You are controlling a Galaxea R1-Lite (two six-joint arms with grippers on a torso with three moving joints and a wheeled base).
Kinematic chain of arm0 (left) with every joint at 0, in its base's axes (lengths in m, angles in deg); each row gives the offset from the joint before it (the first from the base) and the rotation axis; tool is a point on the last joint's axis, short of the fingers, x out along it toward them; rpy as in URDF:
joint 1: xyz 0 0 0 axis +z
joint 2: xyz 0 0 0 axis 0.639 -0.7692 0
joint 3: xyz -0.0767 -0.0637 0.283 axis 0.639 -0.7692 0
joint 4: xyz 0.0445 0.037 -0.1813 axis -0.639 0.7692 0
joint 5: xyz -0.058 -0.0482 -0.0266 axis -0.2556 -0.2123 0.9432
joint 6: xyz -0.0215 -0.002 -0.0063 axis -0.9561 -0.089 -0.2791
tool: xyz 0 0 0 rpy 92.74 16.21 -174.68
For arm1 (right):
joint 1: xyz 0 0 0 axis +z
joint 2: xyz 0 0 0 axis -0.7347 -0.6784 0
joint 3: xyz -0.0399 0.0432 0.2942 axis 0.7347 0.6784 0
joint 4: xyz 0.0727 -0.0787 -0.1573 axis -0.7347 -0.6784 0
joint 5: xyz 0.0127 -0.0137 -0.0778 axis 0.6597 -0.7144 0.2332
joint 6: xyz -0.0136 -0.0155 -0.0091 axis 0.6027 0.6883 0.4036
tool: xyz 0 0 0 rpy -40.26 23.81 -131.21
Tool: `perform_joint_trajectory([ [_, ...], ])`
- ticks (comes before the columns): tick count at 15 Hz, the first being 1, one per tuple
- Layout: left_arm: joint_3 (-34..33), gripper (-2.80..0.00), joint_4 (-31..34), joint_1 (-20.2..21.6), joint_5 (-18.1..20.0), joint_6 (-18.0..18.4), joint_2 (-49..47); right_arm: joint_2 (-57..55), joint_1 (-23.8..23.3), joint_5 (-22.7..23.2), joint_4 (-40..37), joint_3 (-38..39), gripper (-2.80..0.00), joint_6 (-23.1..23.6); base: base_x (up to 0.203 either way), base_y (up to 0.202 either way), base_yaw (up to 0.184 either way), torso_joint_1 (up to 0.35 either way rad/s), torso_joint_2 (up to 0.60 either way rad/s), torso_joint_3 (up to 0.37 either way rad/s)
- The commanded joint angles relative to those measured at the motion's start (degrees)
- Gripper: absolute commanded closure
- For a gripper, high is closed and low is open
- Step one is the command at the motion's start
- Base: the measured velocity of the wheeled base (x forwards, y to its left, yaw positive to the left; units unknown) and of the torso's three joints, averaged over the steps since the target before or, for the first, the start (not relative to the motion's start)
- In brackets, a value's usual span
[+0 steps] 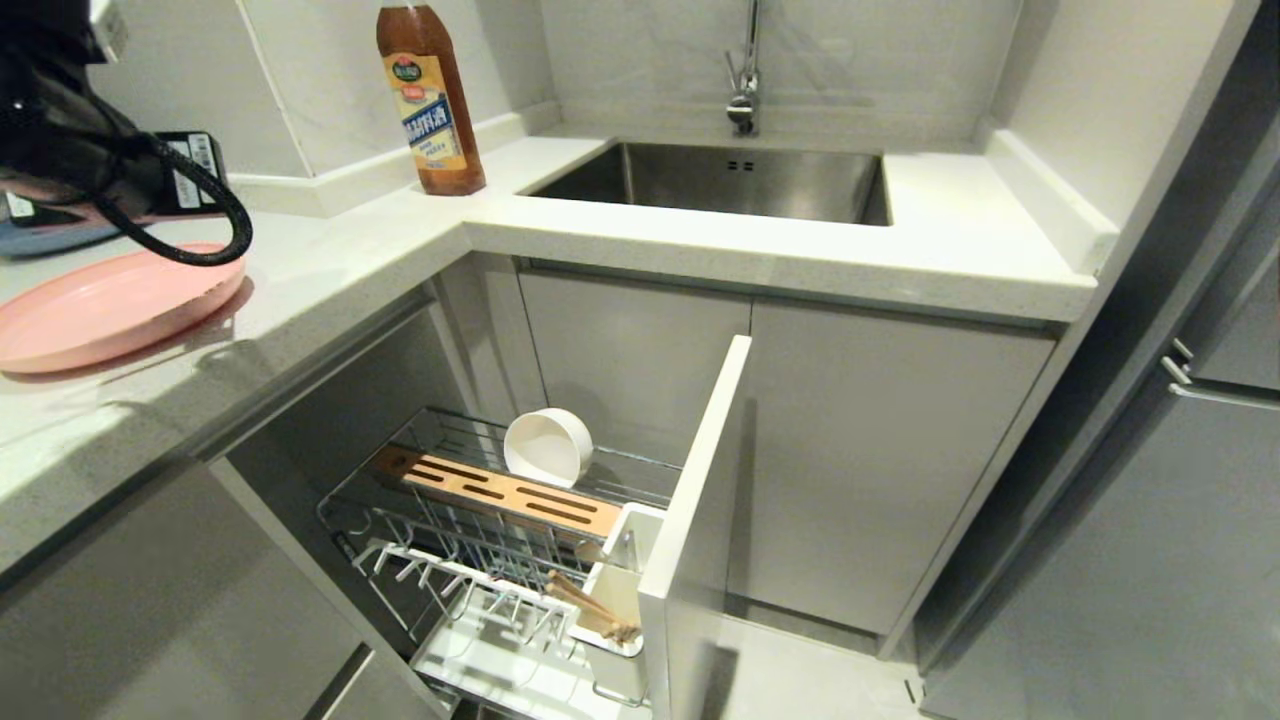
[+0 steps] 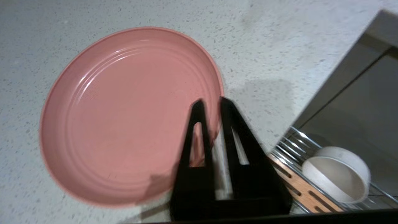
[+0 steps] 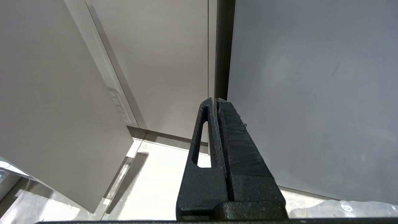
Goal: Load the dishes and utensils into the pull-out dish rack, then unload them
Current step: Pick up the plate and place it in the cupboard
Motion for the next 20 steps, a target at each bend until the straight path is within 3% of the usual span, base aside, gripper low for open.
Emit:
perform_joint_trajectory([
  [1,0.02,-2.80,0.05,0.43,-0.44,-0.03,-3.29,0.00,0.04,0.00,-0.02,0.16,0.00,0.02,0.000,0.000,0.000,0.000,0.00,0.000],
  [6,0.02,-2.80,-0.29,1.19,-0.65,-0.03,-5.26,0.00,0.02,0.00,-0.01,0.13,0.00,-0.03,0.000,0.000,0.000,0.000,0.00,0.000],
  [11,0.01,-2.80,-5.68,3.31,-0.65,-0.22,-7.98,0.00,0.06,0.00,-0.02,0.12,0.00,0.02,0.000,0.000,0.000,0.000,0.00,0.000],
  [20,0.01,-2.80,-6.22,5.44,0.13,-3.28,-10.87,0.00,0.00,0.00,-0.01,0.13,0.00,-0.03,0.000,0.000,0.000,0.000,0.00,0.000],
])
